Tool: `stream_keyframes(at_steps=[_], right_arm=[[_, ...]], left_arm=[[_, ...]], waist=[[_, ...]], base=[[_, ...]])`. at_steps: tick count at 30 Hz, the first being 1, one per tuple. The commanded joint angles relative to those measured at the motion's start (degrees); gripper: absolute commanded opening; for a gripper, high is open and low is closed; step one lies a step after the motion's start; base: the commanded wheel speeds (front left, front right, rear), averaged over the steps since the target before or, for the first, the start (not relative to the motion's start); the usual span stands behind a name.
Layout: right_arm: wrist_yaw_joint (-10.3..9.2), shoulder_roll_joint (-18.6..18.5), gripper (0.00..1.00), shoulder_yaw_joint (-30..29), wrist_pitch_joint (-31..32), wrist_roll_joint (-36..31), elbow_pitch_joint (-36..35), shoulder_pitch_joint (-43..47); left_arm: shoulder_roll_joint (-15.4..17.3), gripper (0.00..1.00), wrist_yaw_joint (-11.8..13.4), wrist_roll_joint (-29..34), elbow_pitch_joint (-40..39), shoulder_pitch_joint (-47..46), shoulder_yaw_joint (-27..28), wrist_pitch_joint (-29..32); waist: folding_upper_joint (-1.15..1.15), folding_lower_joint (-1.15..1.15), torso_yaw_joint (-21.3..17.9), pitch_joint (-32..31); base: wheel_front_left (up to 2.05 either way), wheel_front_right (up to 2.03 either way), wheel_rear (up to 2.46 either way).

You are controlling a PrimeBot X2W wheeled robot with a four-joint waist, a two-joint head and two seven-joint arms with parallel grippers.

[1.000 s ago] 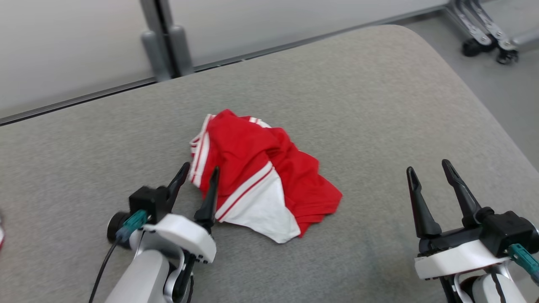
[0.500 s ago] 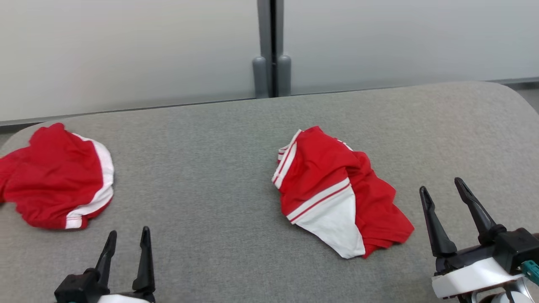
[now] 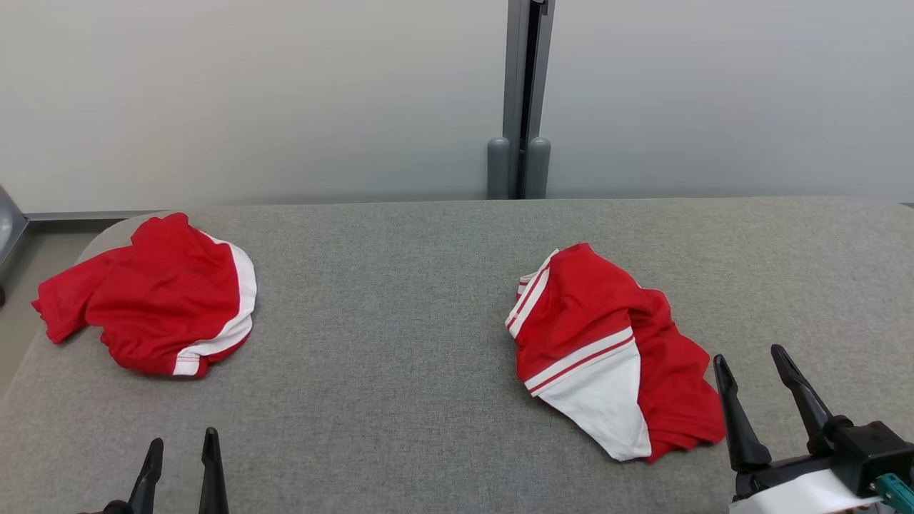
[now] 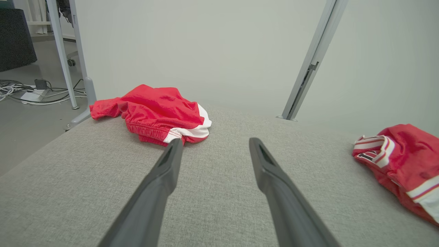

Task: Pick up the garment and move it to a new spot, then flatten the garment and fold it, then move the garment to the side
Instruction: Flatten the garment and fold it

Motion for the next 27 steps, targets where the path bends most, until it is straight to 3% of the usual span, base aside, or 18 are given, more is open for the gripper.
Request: stream_keyframes(at_steps=[1, 13, 19, 20, 21, 27], right_arm=[[0.01, -0.2, 1.0, 0.1, -0.3, -0.2, 0.2, 0.1], [0.01, -1.0, 1.0, 1.3, -0.3, -0.2, 0.2, -1.3], [0.01, -1.4, 1.0, 3.6, -0.3, -0.1, -0.1, -3.2], [0.01, -1.6, 1.0, 4.3, -0.3, 0.0, -0.3, -4.2], [0.01, -1.6, 1.0, 4.3, -0.3, 0.0, -0.3, -4.2], [0.01, -1.5, 1.0, 5.0, -0.3, 0.6, -0.4, -5.7]], left_arm=[[0.0, 1.0, -0.4, 0.4, 0.1, 0.1, 0.4, 0.0], [-0.3, 1.0, -1.5, -1.5, 1.1, -1.8, -0.5, 0.0], [-0.3, 1.0, -2.0, -5.9, 2.0, -5.8, -9.1, 0.0], [-0.2, 1.0, -2.0, -9.2, 3.3, -8.4, -14.2, 0.0], [-0.2, 1.0, -2.0, -9.2, 3.3, -8.4, -14.2, 0.0], [-0.2, 1.0, -2.0, -21.4, 11.6, -16.9, -28.4, 4.0]], waist=[[0.0, 0.0, -0.4, -0.1], [0.0, 0.0, -3.4, 0.2], [0.0, 0.0, -7.2, 1.8], [0.0, 0.0, -9.2, 2.6], [0.0, 0.0, -9.2, 2.6], [0.0, 0.0, -15.2, 5.5]], base=[[0.0, 0.0, 0.0], [0.0, 0.0, 0.0], [0.0, 0.0, 0.0], [0.0, 0.0, 0.0], [0.0, 0.0, 0.0], [0.0, 0.0, 0.0]])
